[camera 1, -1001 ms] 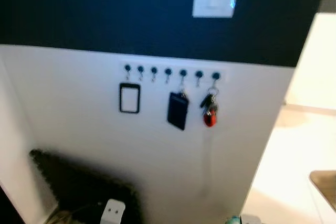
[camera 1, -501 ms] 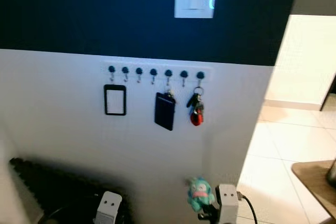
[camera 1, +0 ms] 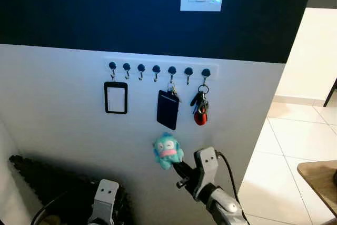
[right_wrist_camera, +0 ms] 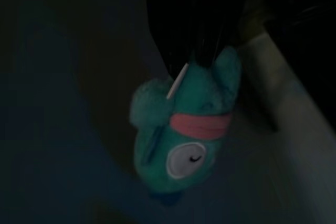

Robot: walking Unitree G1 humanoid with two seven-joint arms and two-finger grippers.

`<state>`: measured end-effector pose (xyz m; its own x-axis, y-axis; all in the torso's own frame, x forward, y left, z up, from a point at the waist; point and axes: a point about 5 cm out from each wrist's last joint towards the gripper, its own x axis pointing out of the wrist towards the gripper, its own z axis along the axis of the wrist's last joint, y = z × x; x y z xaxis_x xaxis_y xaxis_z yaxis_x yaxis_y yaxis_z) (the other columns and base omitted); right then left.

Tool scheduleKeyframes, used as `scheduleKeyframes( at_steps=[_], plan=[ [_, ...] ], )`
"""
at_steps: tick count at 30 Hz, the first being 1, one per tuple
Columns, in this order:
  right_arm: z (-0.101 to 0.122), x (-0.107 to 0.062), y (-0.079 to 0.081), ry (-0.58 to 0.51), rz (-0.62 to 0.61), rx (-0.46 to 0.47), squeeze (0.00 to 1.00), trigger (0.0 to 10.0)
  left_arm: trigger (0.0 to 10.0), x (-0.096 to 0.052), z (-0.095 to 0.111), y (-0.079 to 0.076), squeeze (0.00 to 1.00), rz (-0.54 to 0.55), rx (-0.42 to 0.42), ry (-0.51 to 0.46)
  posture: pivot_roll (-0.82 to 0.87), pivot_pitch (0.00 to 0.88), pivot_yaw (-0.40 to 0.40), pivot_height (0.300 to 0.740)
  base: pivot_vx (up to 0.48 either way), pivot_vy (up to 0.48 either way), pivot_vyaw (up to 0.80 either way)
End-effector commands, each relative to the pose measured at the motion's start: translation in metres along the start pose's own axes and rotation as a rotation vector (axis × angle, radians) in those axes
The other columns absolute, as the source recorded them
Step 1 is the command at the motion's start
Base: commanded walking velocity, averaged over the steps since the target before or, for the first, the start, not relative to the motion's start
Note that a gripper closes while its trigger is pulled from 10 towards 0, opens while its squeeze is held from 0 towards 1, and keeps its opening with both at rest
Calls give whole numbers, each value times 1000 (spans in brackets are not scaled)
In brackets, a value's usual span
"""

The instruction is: Hang keys on a hook

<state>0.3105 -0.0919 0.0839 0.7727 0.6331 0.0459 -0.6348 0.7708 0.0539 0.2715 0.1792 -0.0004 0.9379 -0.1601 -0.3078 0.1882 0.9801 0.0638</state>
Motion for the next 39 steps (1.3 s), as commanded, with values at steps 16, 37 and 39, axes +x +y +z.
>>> scheduleKeyframes(
  at_steps=[16, 37, 39],
  plan=[
    [63, -48, 17, -290, 240, 265, 0, 10000, 10000, -1, 31, -9, 0, -54, -117, -223, 13, 37, 3, 740, 0, 0, 0],
    [102, -38, 1, -369, 253, 311, 0, 10000, 10000, 3, 49, -13, 0, -66, -137, -277, 20, 26, 2, 740, 0, 0, 0],
    [102, -34, 3, -353, 253, 279, 0, 10000, 10000, 3, 50, -13, 0, -67, -136, -279, 20, 26, 2, 740, 0, 0, 0]
  ],
)
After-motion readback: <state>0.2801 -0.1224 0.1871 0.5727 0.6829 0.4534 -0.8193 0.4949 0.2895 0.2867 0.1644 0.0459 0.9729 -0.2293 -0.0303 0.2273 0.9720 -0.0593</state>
